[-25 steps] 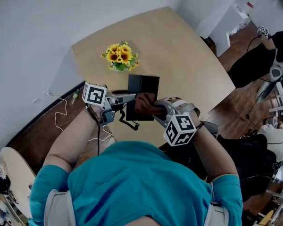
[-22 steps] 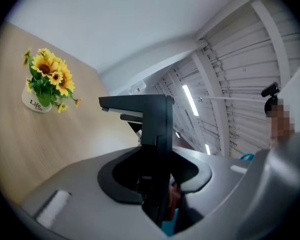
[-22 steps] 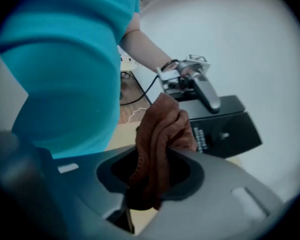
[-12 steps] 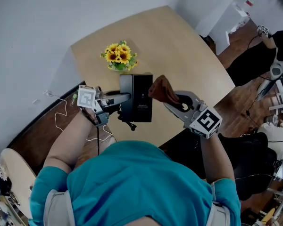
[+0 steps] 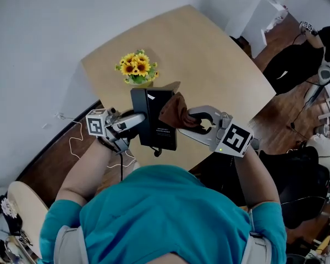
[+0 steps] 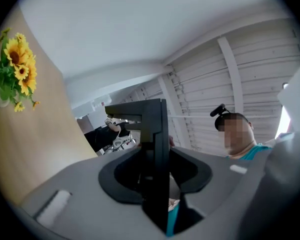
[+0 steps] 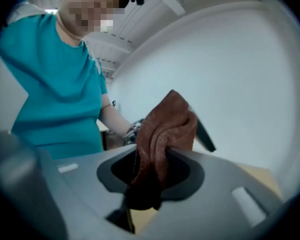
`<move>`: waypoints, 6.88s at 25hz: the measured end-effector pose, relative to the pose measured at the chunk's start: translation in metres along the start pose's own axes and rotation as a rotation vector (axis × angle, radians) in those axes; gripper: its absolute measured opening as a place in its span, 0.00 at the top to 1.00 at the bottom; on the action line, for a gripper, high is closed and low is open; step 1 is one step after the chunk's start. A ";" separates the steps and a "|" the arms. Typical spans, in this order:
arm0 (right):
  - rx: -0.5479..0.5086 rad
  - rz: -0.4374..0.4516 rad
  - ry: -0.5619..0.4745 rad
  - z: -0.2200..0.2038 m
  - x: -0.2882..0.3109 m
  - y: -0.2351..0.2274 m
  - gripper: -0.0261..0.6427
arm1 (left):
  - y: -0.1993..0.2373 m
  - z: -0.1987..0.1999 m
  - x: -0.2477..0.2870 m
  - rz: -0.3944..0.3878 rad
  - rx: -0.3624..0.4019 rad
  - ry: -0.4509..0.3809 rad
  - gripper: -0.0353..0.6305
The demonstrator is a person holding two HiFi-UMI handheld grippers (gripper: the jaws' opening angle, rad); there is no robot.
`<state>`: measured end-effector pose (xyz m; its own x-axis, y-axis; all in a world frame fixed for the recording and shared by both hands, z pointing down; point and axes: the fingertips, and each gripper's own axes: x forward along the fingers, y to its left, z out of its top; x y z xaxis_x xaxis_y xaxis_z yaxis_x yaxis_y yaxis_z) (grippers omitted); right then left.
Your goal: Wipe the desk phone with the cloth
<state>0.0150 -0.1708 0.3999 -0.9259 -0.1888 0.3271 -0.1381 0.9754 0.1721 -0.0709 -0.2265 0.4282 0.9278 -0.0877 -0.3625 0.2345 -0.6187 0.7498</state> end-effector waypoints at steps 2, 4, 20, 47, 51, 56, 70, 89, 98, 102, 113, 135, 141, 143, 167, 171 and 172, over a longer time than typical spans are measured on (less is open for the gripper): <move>-0.009 0.071 0.077 -0.014 0.006 0.029 0.79 | 0.000 0.008 -0.005 0.008 0.004 -0.029 0.70; -0.024 0.142 0.123 -0.029 0.015 0.060 0.79 | 0.001 0.012 -0.008 0.021 0.014 -0.036 0.70; 0.083 -0.015 -0.206 0.025 -0.027 -0.025 0.79 | -0.026 -0.015 0.006 -0.096 0.082 0.122 0.70; 0.159 0.302 0.227 -0.055 -0.026 -0.029 0.79 | -0.031 -0.061 0.003 -0.078 0.278 0.453 0.70; 0.091 0.244 0.327 -0.067 -0.030 -0.043 0.79 | -0.031 -0.064 0.002 -0.069 0.278 0.465 0.70; -0.016 0.328 0.168 0.023 -0.015 -0.020 0.79 | -0.025 -0.073 0.004 -0.040 0.321 0.554 0.70; 0.042 0.113 0.440 -0.080 -0.002 -0.073 0.79 | -0.023 -0.069 0.009 -0.013 0.308 0.490 0.70; 0.000 0.012 0.102 -0.029 0.015 -0.002 0.79 | 0.003 0.069 0.000 0.211 -0.021 -0.288 0.70; -0.058 0.018 0.177 -0.042 0.042 0.023 0.79 | 0.024 0.089 -0.027 0.268 -0.189 -0.558 0.70; 0.013 -0.035 0.125 -0.045 0.043 0.008 0.79 | 0.015 0.076 -0.016 0.167 -0.214 -0.525 0.70; 0.073 -0.188 -0.063 0.000 -0.015 -0.063 0.79 | -0.052 0.051 0.005 -0.199 -0.097 -0.283 0.70; -0.421 0.339 0.261 -0.036 0.037 0.068 0.79 | -0.067 0.051 -0.013 -0.307 0.042 -0.217 0.70; -0.230 -0.072 0.103 0.022 0.004 -0.033 0.79 | -0.072 0.035 -0.002 -0.309 0.047 -0.128 0.70; -0.264 -0.086 0.109 0.032 0.010 -0.034 0.79 | -0.069 0.025 0.004 -0.300 0.047 -0.091 0.70; 0.429 -0.379 -0.059 -0.107 -0.094 -0.039 0.79 | 0.095 -0.078 -0.066 0.266 -0.168 0.004 0.70; 0.483 -0.392 -0.037 -0.123 -0.102 -0.023 0.79 | 0.143 -0.097 -0.065 0.336 -0.226 -0.005 0.70; 0.491 -0.393 -0.025 -0.127 -0.102 -0.020 0.79 | 0.157 -0.100 -0.067 0.360 -0.230 -0.006 0.70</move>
<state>0.1571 -0.1854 0.4814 -0.7804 -0.5470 0.3028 -0.6096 0.7735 -0.1736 -0.0669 -0.2404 0.6255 0.9608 -0.2711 -0.0581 -0.0445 -0.3579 0.9327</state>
